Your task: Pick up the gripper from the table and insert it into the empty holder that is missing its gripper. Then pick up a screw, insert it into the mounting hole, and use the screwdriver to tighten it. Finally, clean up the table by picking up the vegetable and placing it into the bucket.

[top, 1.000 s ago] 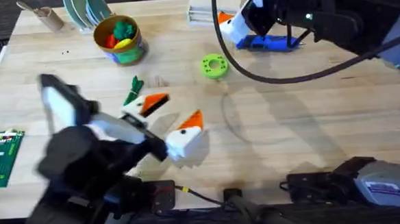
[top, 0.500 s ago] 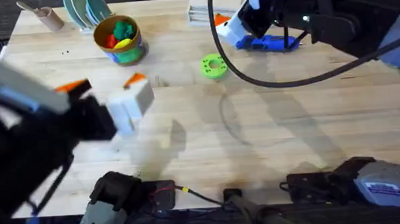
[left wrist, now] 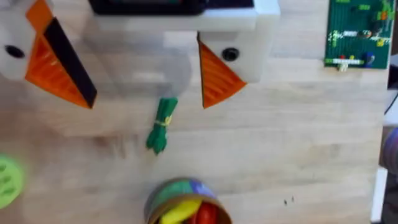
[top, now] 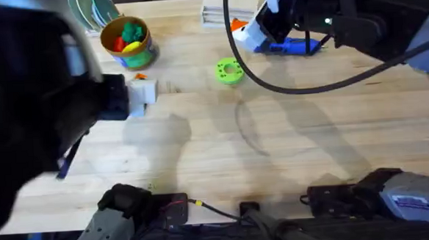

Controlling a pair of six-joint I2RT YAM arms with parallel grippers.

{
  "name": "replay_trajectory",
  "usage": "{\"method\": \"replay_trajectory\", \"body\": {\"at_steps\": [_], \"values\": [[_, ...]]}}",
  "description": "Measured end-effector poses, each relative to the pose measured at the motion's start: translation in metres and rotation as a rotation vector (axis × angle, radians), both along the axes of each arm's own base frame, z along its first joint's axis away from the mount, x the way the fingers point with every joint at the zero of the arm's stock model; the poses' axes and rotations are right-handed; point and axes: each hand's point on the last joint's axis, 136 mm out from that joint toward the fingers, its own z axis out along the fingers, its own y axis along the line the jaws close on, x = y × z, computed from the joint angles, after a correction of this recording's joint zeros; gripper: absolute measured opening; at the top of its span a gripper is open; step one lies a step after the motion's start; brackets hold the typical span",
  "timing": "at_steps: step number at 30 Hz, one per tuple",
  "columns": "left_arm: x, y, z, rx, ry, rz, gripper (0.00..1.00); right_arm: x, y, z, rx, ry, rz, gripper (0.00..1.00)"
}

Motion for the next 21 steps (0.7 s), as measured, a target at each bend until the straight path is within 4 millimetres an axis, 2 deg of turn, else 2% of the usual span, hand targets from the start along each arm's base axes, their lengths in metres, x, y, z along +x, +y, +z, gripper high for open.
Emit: {"method": "replay_trajectory", "body": {"at_steps": [6,9,13,17,21], "values": [[0.018,0.002,-0.059,0.054,0.252,-0.005,0.990,0.000,0.000,0.000,0.000,0.000,0.000,0.992],[0.030,0.002,-0.079,0.031,0.320,0.001,0.990,0.000,0.000,0.000,0.000,0.000,0.000,0.994],[0.045,0.007,-0.096,-0.012,0.359,0.018,0.992,0.000,0.000,-0.001,-0.001,0.003,0.000,0.994],[0.056,0.020,-0.109,-0.033,0.381,0.049,0.992,-0.001,0.000,-0.001,-0.003,0.006,0.000,0.992],[0.060,0.035,-0.130,-0.076,0.403,0.092,0.993,-0.001,0.000,-0.001,-0.003,0.006,0.000,0.993]]}}
